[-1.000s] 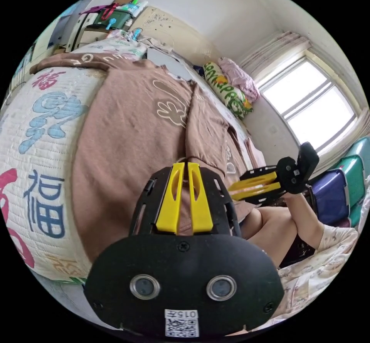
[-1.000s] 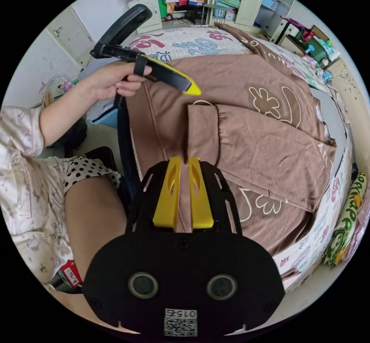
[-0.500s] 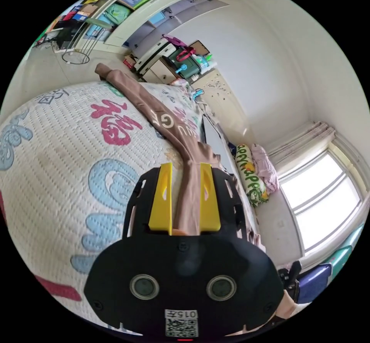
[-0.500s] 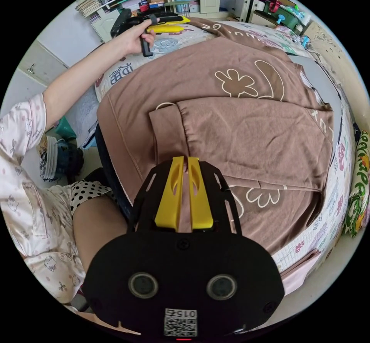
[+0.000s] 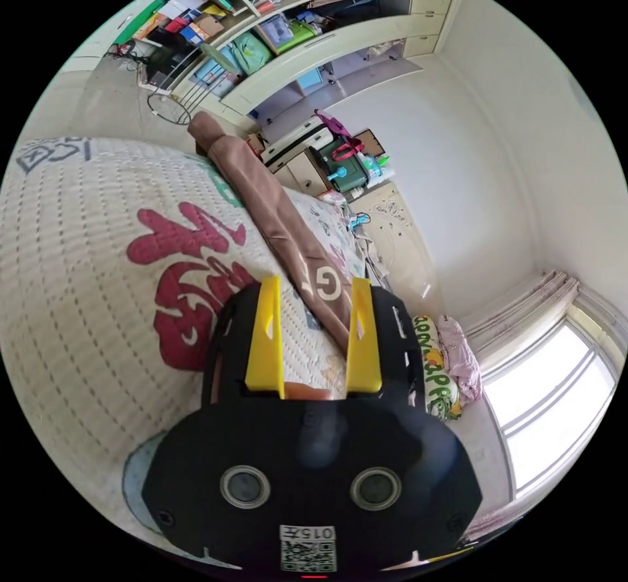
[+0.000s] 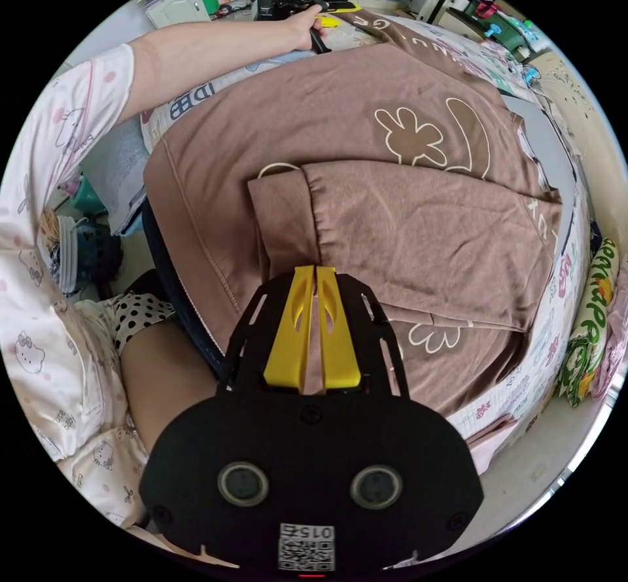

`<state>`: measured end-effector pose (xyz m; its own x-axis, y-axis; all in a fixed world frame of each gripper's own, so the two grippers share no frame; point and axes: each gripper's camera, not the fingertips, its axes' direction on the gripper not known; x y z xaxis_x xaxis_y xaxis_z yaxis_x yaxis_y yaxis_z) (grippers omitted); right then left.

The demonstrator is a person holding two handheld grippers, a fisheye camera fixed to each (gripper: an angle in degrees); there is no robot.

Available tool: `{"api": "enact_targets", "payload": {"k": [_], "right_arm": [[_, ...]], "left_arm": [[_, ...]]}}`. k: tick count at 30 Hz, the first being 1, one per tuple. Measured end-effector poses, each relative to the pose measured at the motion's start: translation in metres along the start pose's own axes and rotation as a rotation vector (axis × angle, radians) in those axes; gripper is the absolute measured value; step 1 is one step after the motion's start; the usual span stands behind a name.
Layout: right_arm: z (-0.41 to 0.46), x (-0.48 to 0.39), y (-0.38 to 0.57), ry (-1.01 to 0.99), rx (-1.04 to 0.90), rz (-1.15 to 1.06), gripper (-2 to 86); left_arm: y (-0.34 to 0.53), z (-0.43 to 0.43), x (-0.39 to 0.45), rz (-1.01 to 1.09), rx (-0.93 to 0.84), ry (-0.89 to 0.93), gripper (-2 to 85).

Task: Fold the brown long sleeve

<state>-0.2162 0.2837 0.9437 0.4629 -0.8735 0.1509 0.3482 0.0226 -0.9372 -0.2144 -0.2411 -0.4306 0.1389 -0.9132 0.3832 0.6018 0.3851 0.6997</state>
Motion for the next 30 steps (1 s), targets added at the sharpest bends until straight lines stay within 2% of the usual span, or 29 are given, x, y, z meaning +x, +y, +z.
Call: {"api": "enact_targets", "payload": {"k": [7, 11, 15, 18, 19, 20, 21, 22, 23, 26, 28, 30], "right_arm": [[-0.015, 0.011, -0.006, -0.026, 0.004, 0.002, -0.5], [-0.026, 0.016, -0.007, -0.027, -0.003, 0.011, -0.6], [-0.036, 0.022, -0.008, -0.027, -0.009, 0.022, -0.7], [-0.045, 0.029, -0.008, -0.039, -0.011, 0.028, -0.9], [-0.049, 0.033, -0.006, -0.046, -0.008, 0.03, -0.9], [-0.054, 0.036, -0.004, -0.056, -0.005, 0.032, -0.9], [-0.056, 0.039, -0.003, -0.062, -0.003, 0.035, -0.9], [-0.06, 0.044, -0.001, -0.08, -0.001, 0.043, -0.9], [-0.065, 0.05, 0.001, -0.099, 0.001, 0.051, -0.9], [-0.076, 0.063, 0.008, -0.142, 0.013, 0.07, -0.9], [-0.083, 0.069, 0.014, -0.156, 0.027, 0.083, -0.9], [-0.09, 0.073, 0.02, -0.156, 0.039, 0.083, -0.9]], "left_arm": [[-0.043, 0.035, -0.099, -0.109, -0.066, -0.023, 1.0], [-0.048, 0.03, -0.163, -0.106, -0.057, 0.033, -0.6], [-0.046, 0.009, -0.172, 0.006, 0.052, 0.094, -0.8], [-0.034, 0.005, -0.102, 0.401, 0.002, 0.133, -0.7], [-0.003, 0.003, -0.054, 0.703, -0.096, 0.165, -0.6], [0.056, -0.006, -0.013, 1.019, -0.206, 0.191, -0.4], [0.093, -0.014, 0.0, 1.171, -0.26, 0.21, -0.3], [0.17, -0.031, 0.01, 1.433, -0.362, 0.251, -0.2], [0.237, -0.045, -0.001, 1.607, -0.469, 0.275, -0.1], [0.344, -0.054, -0.069, 1.798, -0.711, 0.277, 0.2], [0.365, -0.051, -0.113, 1.775, -0.758, 0.235, 0.5], [0.359, -0.049, -0.146, 1.649, -0.786, 0.206, 1.0]]}}
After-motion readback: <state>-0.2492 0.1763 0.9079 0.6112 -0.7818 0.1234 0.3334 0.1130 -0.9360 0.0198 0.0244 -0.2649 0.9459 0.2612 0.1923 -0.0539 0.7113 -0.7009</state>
